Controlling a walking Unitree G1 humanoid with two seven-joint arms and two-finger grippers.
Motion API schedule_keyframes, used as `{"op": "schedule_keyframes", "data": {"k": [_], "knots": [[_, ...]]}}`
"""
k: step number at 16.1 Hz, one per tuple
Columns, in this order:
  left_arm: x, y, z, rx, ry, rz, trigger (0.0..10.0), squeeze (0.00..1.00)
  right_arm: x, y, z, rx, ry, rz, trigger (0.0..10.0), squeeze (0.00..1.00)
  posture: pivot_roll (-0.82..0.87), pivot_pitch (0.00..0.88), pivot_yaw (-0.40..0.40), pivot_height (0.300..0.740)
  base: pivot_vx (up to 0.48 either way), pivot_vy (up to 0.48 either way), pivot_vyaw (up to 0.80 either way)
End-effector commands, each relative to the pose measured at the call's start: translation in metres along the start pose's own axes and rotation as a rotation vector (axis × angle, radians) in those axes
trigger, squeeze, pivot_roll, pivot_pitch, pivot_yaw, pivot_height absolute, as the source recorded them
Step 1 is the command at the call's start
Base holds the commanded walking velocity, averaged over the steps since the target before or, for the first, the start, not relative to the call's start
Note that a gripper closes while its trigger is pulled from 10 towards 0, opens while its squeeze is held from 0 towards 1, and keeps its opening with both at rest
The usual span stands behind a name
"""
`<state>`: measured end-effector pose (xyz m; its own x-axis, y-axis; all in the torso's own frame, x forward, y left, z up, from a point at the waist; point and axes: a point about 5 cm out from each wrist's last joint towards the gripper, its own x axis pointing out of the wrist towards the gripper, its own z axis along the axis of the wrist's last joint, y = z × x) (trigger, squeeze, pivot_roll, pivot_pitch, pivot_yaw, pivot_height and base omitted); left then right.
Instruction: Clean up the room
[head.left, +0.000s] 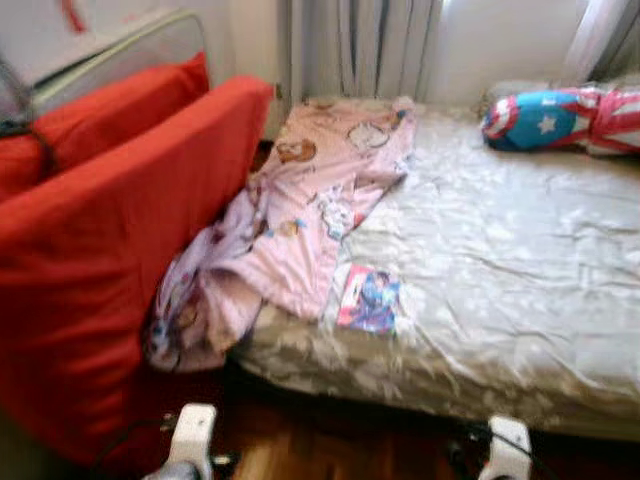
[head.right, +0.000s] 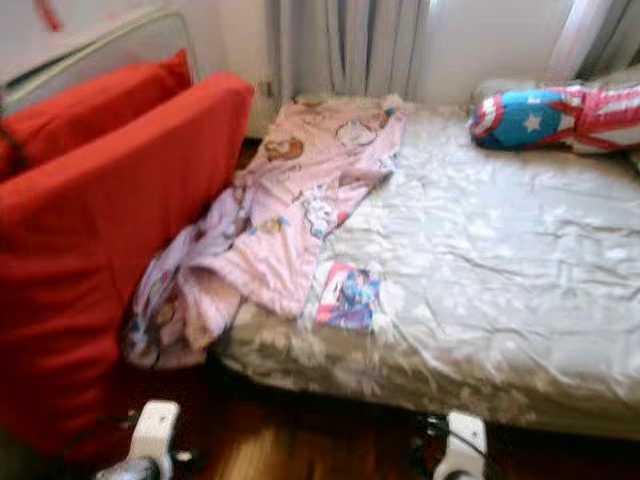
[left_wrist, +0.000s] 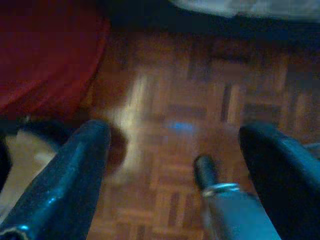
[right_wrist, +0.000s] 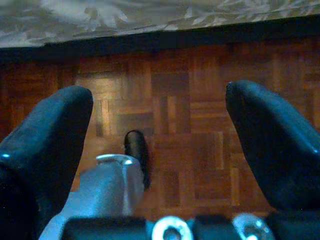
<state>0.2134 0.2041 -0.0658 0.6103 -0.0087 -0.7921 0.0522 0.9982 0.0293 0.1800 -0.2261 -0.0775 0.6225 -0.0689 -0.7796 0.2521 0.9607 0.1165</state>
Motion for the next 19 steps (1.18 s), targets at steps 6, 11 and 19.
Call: {"op": "schedule_keyframes", "data": {"k": [6,11,19], "knots": [[-0.001,0.004,0.000,0.001,0.005,0.009,10.0,0.00,0.001,0.002,0.004,0.024,-0.017,0.001,10.0,0.00,0.02,0.000,-0.027,0.740,0.335,0.000,0.00],[-0.001,0.004,0.002,-0.015,-0.023,0.015,10.0,0.00,0.001,0.003,0.005,0.019,-0.025,0.004,10.0,0.00,0.02,0.000,-0.025,0.740,0.188,0.000,0.00],[-0.003,0.005,0.015,-0.129,-0.208,0.009,10.0,0.00,-0.001,0.005,0.022,-0.025,-0.213,0.014,10.0,0.00,0.02,0.000,-0.017,0.740,0.000,0.000,0.00]]}}
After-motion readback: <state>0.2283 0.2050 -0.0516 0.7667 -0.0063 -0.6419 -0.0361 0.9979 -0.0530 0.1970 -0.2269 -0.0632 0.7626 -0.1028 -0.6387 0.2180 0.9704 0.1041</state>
